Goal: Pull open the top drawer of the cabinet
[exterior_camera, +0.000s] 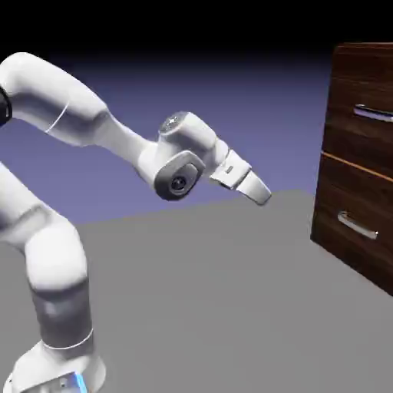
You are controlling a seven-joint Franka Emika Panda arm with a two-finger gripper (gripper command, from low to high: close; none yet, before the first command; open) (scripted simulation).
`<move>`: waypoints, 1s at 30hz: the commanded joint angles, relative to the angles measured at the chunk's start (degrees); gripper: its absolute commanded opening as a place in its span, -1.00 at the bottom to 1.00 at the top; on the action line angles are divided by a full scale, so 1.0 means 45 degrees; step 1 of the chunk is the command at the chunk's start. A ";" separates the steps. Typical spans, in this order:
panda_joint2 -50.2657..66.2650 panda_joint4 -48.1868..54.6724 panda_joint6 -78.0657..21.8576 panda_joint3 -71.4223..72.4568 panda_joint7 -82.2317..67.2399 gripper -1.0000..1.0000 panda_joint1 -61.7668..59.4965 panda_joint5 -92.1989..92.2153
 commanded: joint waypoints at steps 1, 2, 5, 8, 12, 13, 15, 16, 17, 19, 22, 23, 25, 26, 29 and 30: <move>0.0293 0.0446 0.0023 -0.0059 -0.0509 0.00 0.0044 -0.0554; 0.0585 0.0891 0.0047 -0.0117 -0.1017 0.00 0.0089 -0.1108; 0.1462 0.2226 0.0117 -0.0292 -0.2541 0.00 0.0222 -0.2769; 0.2338 0.3561 0.0187 -0.0468 -0.4065 0.00 0.0355 -0.4431; 0.3508 0.5341 0.0280 -0.0702 -0.6097 0.00 0.0533 -0.6645; 0.3800 0.5786 0.0303 -0.0760 -0.6605 0.00 0.0577 -0.7199; 0.4384 0.6676 0.0350 -0.0877 -0.7622 0.00 0.0666 -0.8307; 0.4677 0.7121 0.0373 -0.0935 -0.8130 0.00 0.0710 -0.8860; 0.4969 0.7567 0.0396 -0.0994 -0.8638 0.00 0.0755 -0.9414; 0.5553 0.8457 0.0443 -0.1111 -0.9654 0.00 0.0843 -1.0522; 0.6430 0.9792 0.0513 -0.1286 -1.1178 0.00 0.0976 -1.2183; 0.6722 1.0237 0.0536 -0.1345 -1.1686 0.00 0.1021 -1.2736; 0.7307 1.1127 0.0583 -0.1462 -1.2702 0.00 0.1110 -1.3844; 0.7599 1.1572 0.0606 -0.1520 -1.3210 0.00 0.1154 -1.4398; 0.8476 1.2907 0.0676 -0.1695 -1.4734 0.00 0.1287 -1.6059; 0.8768 1.3352 0.0700 -0.1754 -1.5242 0.00 0.1332 -1.6613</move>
